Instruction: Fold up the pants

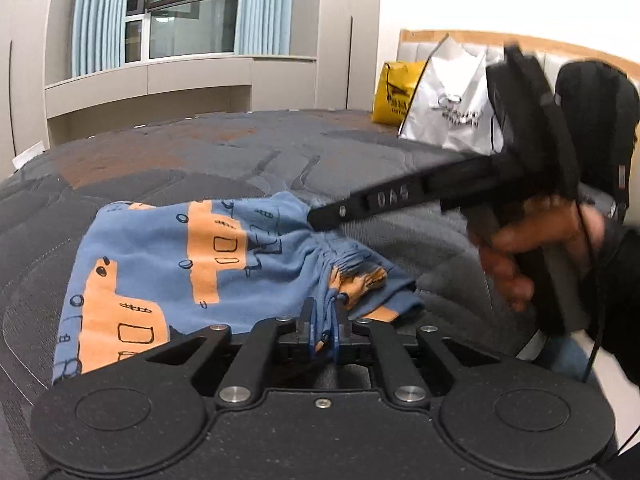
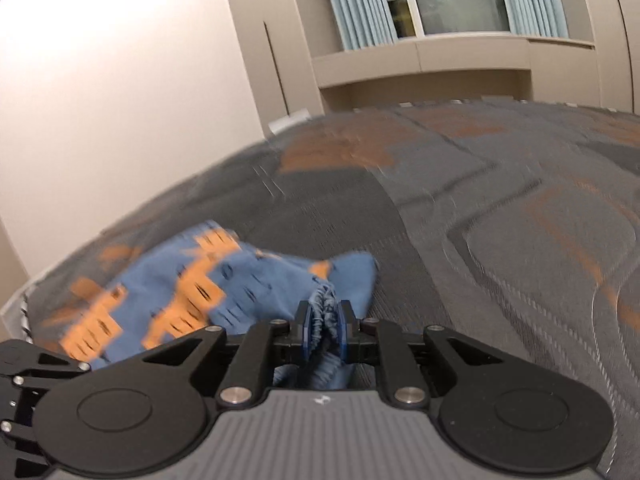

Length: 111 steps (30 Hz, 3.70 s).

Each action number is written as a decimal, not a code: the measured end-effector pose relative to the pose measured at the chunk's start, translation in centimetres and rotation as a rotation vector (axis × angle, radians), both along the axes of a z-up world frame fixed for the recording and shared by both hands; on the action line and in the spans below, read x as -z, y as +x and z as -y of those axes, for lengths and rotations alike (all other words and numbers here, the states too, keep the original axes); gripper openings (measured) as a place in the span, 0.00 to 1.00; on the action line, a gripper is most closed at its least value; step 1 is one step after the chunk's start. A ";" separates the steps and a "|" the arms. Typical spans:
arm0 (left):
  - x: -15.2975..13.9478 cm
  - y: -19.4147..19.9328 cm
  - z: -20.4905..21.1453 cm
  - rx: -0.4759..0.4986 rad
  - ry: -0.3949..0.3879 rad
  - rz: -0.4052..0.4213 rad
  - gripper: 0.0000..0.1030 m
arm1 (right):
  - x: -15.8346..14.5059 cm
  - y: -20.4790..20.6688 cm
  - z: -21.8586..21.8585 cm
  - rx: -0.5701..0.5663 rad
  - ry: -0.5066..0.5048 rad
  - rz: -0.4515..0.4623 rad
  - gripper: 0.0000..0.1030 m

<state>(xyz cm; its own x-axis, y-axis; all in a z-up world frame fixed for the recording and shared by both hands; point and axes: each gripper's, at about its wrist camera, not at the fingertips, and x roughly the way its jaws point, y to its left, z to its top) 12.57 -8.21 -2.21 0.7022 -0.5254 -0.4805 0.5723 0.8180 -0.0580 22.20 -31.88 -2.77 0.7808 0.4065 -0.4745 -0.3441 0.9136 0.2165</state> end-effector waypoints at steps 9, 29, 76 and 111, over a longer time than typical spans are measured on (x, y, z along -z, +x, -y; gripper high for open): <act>-3.1 -0.8 -3.8 -0.153 -0.156 0.031 0.88 | -1.2 -2.1 -0.5 0.092 -0.027 0.104 0.69; 0.8 2.5 -11.7 -0.589 -0.086 -0.059 1.00 | 1.1 -4.0 -5.6 0.166 -0.380 0.146 1.00; -1.0 12.8 -7.8 -0.469 0.139 0.042 0.99 | 0.7 5.3 -5.8 0.133 -0.390 0.163 1.00; 1.9 1.3 -10.0 -0.510 -0.115 -0.106 0.99 | 2.7 -7.4 -1.5 0.213 -0.096 0.064 1.00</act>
